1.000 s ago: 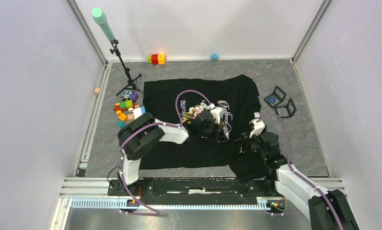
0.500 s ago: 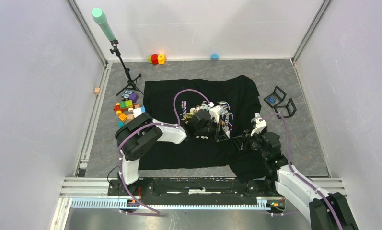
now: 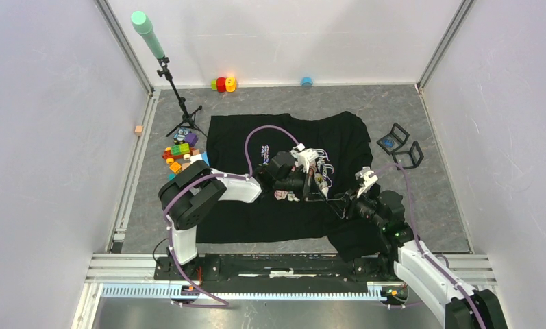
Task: Pin the brooch onto the clothing
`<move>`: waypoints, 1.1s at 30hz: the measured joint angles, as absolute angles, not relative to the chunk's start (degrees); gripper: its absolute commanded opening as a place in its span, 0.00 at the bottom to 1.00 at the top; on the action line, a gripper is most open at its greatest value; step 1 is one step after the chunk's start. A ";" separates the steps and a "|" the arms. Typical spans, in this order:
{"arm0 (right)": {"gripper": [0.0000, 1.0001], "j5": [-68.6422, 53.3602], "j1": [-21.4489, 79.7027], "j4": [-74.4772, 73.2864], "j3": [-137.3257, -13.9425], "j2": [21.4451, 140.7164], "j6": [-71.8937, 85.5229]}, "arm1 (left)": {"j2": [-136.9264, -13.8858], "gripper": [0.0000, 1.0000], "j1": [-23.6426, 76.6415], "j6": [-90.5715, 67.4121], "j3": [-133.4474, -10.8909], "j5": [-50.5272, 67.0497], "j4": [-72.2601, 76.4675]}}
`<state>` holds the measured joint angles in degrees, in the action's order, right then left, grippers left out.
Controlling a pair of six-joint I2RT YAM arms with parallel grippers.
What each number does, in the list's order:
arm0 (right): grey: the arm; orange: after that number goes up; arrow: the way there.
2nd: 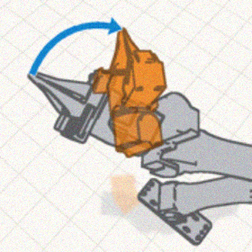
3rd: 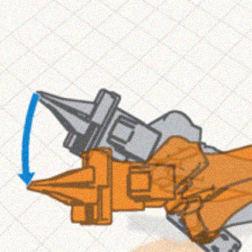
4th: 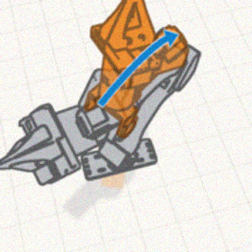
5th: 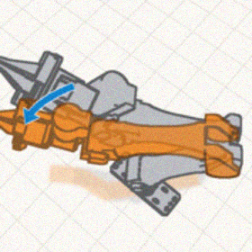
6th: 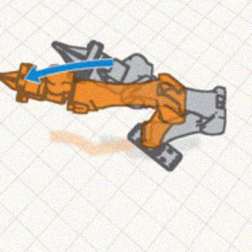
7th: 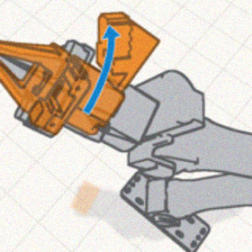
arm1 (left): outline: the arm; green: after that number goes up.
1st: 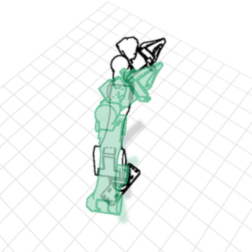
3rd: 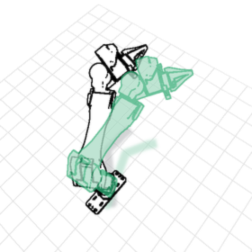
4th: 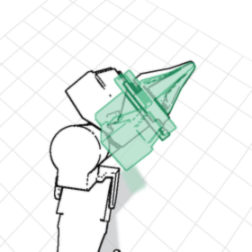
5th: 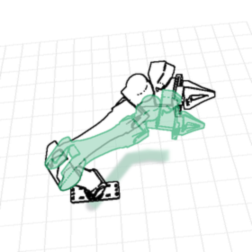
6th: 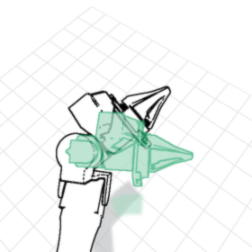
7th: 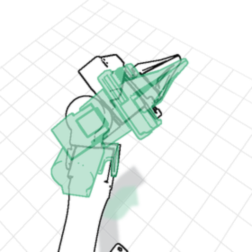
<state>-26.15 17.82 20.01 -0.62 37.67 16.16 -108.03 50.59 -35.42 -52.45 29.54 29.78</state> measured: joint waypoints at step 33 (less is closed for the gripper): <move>0.17 -28.53 17.72 19.62 -1.93 38.70 14.24 | -108.01 0.02 50.48 -35.35 -52.49 33.76 28.29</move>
